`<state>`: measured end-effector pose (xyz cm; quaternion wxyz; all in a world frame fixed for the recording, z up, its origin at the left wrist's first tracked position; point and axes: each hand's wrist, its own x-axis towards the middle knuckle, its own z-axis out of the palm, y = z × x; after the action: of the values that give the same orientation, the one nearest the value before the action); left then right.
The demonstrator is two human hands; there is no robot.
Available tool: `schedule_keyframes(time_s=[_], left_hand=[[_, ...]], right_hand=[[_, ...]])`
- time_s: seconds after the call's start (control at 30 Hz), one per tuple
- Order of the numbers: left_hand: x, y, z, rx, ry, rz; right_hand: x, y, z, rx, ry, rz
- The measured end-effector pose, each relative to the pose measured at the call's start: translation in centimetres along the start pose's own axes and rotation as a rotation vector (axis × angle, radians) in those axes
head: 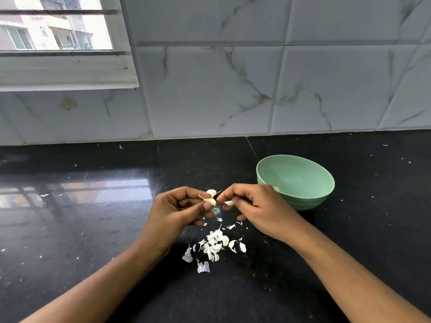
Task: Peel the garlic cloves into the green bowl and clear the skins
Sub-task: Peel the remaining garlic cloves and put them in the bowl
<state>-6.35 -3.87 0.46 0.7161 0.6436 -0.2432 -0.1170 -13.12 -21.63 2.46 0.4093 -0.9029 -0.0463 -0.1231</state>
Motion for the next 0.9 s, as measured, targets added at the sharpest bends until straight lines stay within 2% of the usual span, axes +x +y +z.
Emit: schedule_keyframes(time_s=[0.2,0.4,0.6,0.73,0.8,0.87,0.9], left_hand=[[0.08,0.1,0.06,-0.021,0.036,0.001],[0.34,0.29,-0.04,-0.062,0.08,-0.007],[0.3,0.18,-0.11,-0.045,0.075,-0.014],[0.29,0.25,-0.04,-0.04,0.066,-0.017],[0.27,0.29,-0.01,-0.043,0.064,-0.016],[0.22,0.25,0.01,-0.038,0.061,-0.011],[0.19,0.24,0.01,-0.032,0.059,-0.009]], right_hand=[[-0.05,-0.38,-0.26,0.3,-0.076,0.094],[0.32,0.33,0.01,0.515,-0.042,0.188],[0.26,0.32,0.16,0.454,-0.138,0.264],[0.03,-0.12,-0.61,0.487,-0.21,0.226],[0.01,-0.24,-0.46,0.418,-0.076,0.141],[0.06,-0.05,-0.16,0.164,0.085,0.051],[0.04,0.02,-0.02,0.073,0.109,0.033]])
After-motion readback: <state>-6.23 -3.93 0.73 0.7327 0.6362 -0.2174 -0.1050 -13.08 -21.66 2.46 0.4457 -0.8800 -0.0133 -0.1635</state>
